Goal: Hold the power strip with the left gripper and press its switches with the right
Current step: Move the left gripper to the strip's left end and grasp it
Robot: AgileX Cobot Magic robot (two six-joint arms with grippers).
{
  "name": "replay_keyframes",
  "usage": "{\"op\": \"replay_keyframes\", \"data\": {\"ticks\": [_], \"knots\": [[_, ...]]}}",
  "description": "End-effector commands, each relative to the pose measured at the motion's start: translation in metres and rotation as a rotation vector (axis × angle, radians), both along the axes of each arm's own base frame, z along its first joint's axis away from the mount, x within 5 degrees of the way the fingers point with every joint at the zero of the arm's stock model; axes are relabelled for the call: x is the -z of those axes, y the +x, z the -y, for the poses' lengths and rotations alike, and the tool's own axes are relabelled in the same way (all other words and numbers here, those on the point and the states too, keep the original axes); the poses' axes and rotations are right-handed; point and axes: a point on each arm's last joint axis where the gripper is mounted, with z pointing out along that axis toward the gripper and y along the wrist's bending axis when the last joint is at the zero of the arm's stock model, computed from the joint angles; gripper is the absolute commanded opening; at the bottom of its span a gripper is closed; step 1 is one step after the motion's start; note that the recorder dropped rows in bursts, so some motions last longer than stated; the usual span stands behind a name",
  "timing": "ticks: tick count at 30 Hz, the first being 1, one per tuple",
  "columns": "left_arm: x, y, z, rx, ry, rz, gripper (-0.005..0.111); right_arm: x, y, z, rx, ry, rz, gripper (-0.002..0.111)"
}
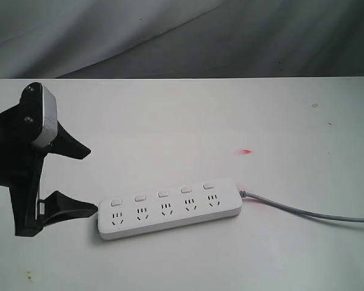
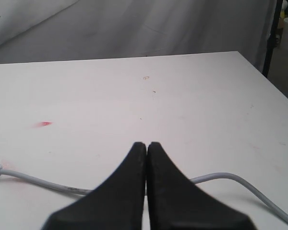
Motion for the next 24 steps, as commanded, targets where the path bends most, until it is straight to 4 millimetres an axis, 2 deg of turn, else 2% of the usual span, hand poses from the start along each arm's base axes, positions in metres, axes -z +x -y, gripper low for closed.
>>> {"op": "replay_keyframes", "data": {"ticks": [1, 5, 14, 18, 24], "knots": [[0.002, 0.004, 0.001, -0.005, -0.013, 0.018, 0.1, 0.001, 0.0, 0.0, 0.007, 0.002, 0.005, 0.0], [0.022, 0.012, 0.002, 0.025, -0.005, -0.023, 0.099, 0.001, 0.0, 0.0, 0.007, 0.002, 0.005, 0.0], [0.079, 0.032, 0.005, 0.108, -0.001, -0.11, 0.099, 0.001, 0.0, 0.0, 0.007, 0.002, 0.005, 0.0], [0.094, 0.046, 0.004, 0.076, 0.012, -0.133, 0.099, 0.001, 0.0, 0.0, 0.007, 0.002, 0.005, 0.0], [0.104, 0.057, 0.006, 0.082, -0.015, -0.166, 0.099, 0.001, 0.0, 0.0, 0.007, 0.002, 0.005, 0.0]]}}
